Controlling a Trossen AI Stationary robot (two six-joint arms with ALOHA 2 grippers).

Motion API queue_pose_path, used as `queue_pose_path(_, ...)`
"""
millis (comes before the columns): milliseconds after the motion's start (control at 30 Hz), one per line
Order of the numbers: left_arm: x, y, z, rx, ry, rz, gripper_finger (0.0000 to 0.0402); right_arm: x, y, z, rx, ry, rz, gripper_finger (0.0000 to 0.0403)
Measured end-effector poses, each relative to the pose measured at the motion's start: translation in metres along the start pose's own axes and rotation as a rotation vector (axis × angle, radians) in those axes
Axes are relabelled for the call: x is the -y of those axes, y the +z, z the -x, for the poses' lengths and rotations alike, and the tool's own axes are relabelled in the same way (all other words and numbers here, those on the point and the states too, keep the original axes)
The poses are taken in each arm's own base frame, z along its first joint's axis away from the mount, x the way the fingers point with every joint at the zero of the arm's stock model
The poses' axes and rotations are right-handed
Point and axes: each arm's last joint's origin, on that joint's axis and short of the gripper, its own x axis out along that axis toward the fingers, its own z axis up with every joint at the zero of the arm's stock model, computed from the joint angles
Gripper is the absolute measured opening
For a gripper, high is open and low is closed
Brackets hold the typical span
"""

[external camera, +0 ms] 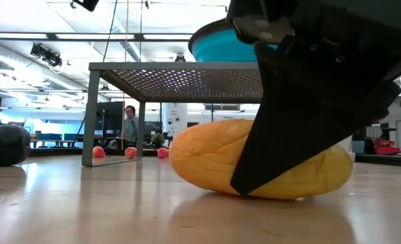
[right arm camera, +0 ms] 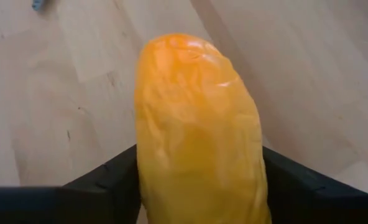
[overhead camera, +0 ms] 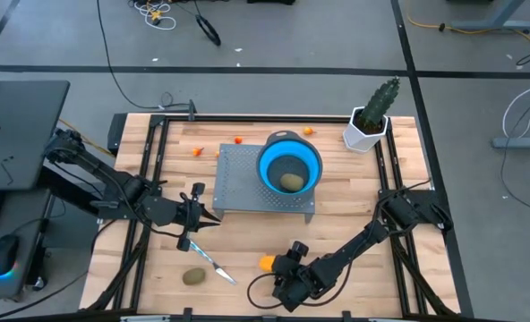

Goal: Pick & Place Fruit
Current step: Put the yellow mango into the blue strainer bowl on the shelf

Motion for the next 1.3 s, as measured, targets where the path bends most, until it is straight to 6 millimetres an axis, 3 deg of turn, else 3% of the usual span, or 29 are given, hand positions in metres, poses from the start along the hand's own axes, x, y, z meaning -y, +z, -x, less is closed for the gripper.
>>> queue_pose_path(100, 0.0, 0.0, 0.0, 0.0, 0.0, -0.011, 0.0039, -0.001, 0.001, 0.0, 0.004, 0.007, -0.004, 0.0218)
queue_pose_path(200, 0.0, 0.0, 0.0, 0.0, 0.0, -0.011, 0.0039, -0.001, 0.002, -0.001, -0.014, 0.034, -0.017, 0.0218)
queue_pose_path(433, 0.0, 0.0, 0.0, 0.0, 0.0, -0.002, 0.0039, 0.001, 0.01, -0.005, -0.011, 0.056, -0.018, 0.0249)
queue_pose_path(633, 0.0, -0.002, 0.0, -0.019, 0.001, 0.043, 0.0039, 0.0, 0.025, 0.0, 0.078, 0.055, 0.067, 0.0215)
queue_pose_path(767, 0.0, -0.006, 0.0, -0.053, 0.006, 0.096, 0.0039, -0.003, 0.058, 0.034, 0.216, 0.061, 0.126, 0.0215)
queue_pose_path(967, 0.005, -0.008, 0.002, -0.068, -0.006, 0.141, 0.0036, 0.004, 0.109, 0.119, 0.488, -0.065, 0.258, 0.0221)
queue_pose_path(1133, 0.011, -0.008, 0.005, -0.064, -0.01, 0.132, 0.0034, 0.035, 0.133, 0.173, 0.612, -0.231, 0.283, 0.024)
queue_pose_path(1300, 0.015, -0.009, 0.007, -0.064, -0.026, 0.116, 0.0034, 0.074, 0.152, 0.192, 0.61, -0.352, 0.251, 0.0239)
